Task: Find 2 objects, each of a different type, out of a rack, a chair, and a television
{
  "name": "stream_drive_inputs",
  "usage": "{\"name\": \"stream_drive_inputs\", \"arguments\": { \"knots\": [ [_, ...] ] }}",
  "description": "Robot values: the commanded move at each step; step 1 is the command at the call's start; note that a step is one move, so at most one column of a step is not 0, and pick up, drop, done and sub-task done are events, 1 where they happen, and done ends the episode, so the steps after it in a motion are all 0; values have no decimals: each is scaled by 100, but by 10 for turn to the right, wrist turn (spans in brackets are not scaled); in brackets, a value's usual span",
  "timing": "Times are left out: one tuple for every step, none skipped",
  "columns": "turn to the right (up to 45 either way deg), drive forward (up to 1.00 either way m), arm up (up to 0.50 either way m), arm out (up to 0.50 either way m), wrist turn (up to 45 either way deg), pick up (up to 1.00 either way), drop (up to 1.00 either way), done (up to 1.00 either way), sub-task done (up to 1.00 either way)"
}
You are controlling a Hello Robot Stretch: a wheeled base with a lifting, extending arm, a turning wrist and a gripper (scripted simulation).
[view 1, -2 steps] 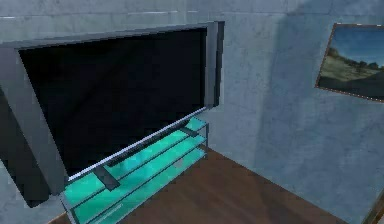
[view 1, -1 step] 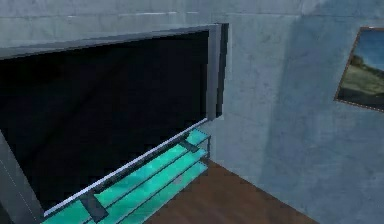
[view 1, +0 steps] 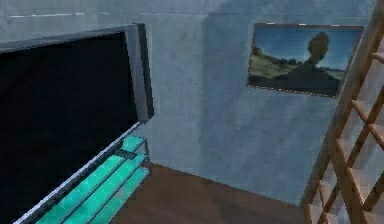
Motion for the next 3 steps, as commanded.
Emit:
{"name": "stream_drive_inputs", "arguments": {
  "knots": [
    [0,25,0,0,0,0,0,0,0],
    [-450,0,0,0,0,0,0,0,0],
    [0,0,0,0,0,0,0,0,100]
  ]
}}
